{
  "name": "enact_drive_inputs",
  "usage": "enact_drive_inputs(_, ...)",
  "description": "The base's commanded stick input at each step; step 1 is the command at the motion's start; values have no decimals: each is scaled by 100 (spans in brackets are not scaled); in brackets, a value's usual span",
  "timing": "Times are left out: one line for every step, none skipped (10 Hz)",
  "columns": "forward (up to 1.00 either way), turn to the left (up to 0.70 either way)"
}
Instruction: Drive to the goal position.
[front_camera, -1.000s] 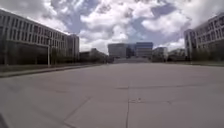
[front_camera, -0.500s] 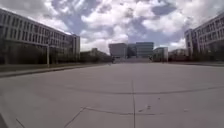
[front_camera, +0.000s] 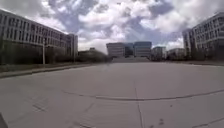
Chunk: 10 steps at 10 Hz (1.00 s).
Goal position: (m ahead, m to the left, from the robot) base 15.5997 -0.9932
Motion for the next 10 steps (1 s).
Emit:
enact_drive_inputs(70,0)
enact_drive_inputs(70,0)
enact_drive_inputs(70,0)
enact_drive_inputs(70,0)
enact_drive_inputs(70,0)
enact_drive_inputs(70,0)
enact_drive_inputs(70,0)
enact_drive_inputs(70,0)
enact_drive_inputs(70,0)
enact_drive_inputs(70,0)
